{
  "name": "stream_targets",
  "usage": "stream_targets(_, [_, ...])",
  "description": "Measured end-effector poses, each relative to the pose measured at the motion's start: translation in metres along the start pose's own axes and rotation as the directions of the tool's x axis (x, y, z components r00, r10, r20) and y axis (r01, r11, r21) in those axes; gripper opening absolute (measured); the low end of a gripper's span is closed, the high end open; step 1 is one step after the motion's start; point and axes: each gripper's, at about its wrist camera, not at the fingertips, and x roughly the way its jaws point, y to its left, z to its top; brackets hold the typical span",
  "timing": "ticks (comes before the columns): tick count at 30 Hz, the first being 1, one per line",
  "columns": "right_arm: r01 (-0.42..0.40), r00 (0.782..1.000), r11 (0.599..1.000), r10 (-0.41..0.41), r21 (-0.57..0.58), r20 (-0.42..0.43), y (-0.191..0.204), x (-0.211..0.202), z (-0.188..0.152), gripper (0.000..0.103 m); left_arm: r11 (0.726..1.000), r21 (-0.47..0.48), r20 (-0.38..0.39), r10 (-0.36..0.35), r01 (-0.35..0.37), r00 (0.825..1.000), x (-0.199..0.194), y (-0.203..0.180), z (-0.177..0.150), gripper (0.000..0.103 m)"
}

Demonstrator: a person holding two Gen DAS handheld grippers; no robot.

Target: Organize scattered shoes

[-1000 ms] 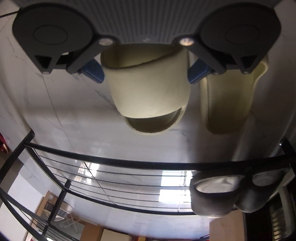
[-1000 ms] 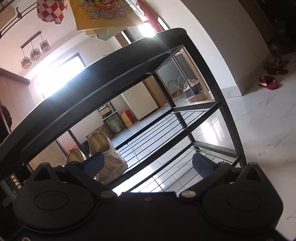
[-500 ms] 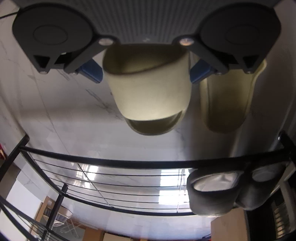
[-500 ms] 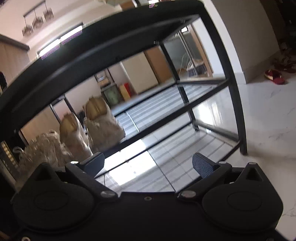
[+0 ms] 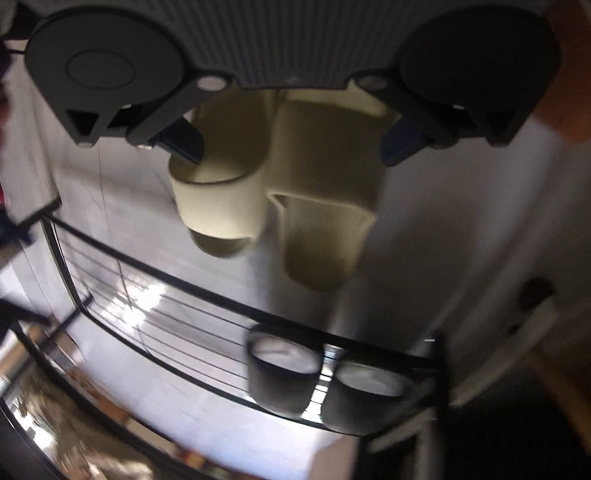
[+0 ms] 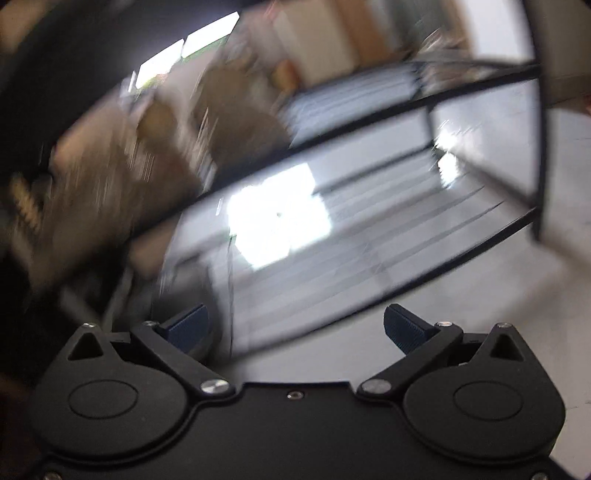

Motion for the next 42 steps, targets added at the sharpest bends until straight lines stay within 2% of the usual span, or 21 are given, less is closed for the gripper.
stream_targets(3, [-0.008, 0.983, 0.994, -0.013, -0.112, -0.184, 0.022, 0.025, -0.014, 0.103, 0.999, -0.023, 0.067, -0.020, 0.022, 0.998, -0.019, 0.011, -0.005, 0.102])
stream_targets(6, [-0.054, 0.970, 0.980, 0.006, -0.190, -0.243, 0.038, 0.029, -0.028, 0.103, 0.999, -0.021, 0.121, -0.044, 0.047, 0.992, -0.017, 0.022, -0.010, 0.102])
stream_targets(7, [-0.047, 0.970, 0.973, -0.009, -0.224, -0.241, 0.043, 0.030, -0.031, 0.103, 0.997, -0.063, 0.085, -0.041, 0.046, 0.996, -0.007, 0.027, -0.007, 0.102])
stream_targets(11, [-0.004, 0.965, 0.936, -0.089, -0.353, -0.247, 0.057, 0.041, -0.044, 0.103, 0.985, -0.155, 0.025, -0.072, 0.075, 0.997, 0.008, 0.037, 0.000, 0.102])
stream_targets(15, [0.049, 0.943, 0.885, -0.194, -0.464, -0.271, 0.064, 0.059, -0.061, 0.103, 0.998, -0.046, -0.019, -0.050, 0.049, 0.999, 0.014, 0.030, 0.004, 0.102])
stream_targets(18, [0.070, 0.930, 0.864, -0.238, -0.499, -0.282, 0.071, 0.058, -0.062, 0.103, 0.998, 0.045, -0.018, -0.032, 0.032, 0.999, 0.015, 0.028, 0.004, 0.102])
stream_targets(20, [0.063, 0.934, 0.833, -0.243, -0.549, -0.262, 0.082, 0.048, -0.058, 0.103, 0.998, 0.018, -0.026, -0.064, 0.064, 0.998, 0.016, 0.033, 0.006, 0.102])
stream_targets(21, [0.049, 0.935, 0.803, -0.246, -0.594, -0.255, 0.089, 0.045, -0.056, 0.103, 0.997, 0.008, -0.029, -0.073, 0.074, 0.997, 0.016, 0.035, 0.006, 0.102])
stream_targets(24, [0.003, 0.934, 0.664, -0.269, -0.747, -0.236, 0.109, 0.041, -0.057, 0.103, 0.991, -0.045, -0.059, -0.127, 0.124, 0.990, 0.020, 0.039, 0.009, 0.102])
stream_targets(25, [-0.013, 0.933, 0.607, -0.279, -0.794, -0.228, 0.115, 0.041, -0.058, 0.103, 0.989, -0.057, -0.071, -0.138, 0.134, 0.988, 0.021, 0.040, 0.010, 0.102])
stream_targets(29, [-0.087, 0.924, 0.313, -0.331, -0.946, -0.194, 0.131, 0.042, -0.073, 0.103, 0.993, -0.051, -0.071, -0.113, 0.109, 0.991, 0.018, 0.042, 0.011, 0.102])
stream_targets(31, [-0.179, 0.920, 0.197, -0.314, -0.964, -0.235, 0.132, 0.038, -0.083, 0.103, 0.992, -0.057, -0.066, -0.112, 0.108, 0.992, 0.013, 0.046, 0.014, 0.102])
stream_targets(32, [-0.223, 0.916, 0.157, -0.303, -0.962, -0.262, 0.132, 0.036, -0.086, 0.103, 0.992, -0.063, -0.063, -0.114, 0.110, 0.992, 0.011, 0.048, 0.015, 0.102])
stream_targets(36, [-0.360, 0.893, 0.139, -0.235, -0.922, -0.384, 0.129, 0.032, -0.084, 0.098, 0.989, -0.066, -0.044, -0.134, 0.131, 0.990, -0.002, 0.057, 0.015, 0.102])
stream_targets(38, [-0.398, 0.887, 0.101, -0.210, -0.912, -0.410, 0.127, 0.035, -0.086, 0.095, 0.992, -0.049, -0.035, -0.119, 0.117, 0.992, -0.008, 0.059, 0.014, 0.102])
stream_targets(40, [-0.419, 0.874, 0.076, -0.236, -0.905, -0.425, 0.125, 0.045, -0.091, 0.080, 0.995, -0.052, -0.024, -0.085, 0.084, 0.996, -0.009, 0.061, 0.016, 0.102])
stream_targets(41, [-0.433, 0.864, 0.071, -0.253, -0.899, -0.436, 0.123, 0.051, -0.094, 0.067, 0.995, -0.063, -0.026, -0.079, 0.077, 0.997, -0.007, 0.061, 0.018, 0.102])
stream_targets(42, [-0.444, 0.855, 0.071, -0.264, -0.893, -0.446, 0.122, 0.056, -0.095, 0.063, 0.995, -0.074, -0.028, -0.073, 0.071, 0.997, -0.004, 0.062, 0.019, 0.102])
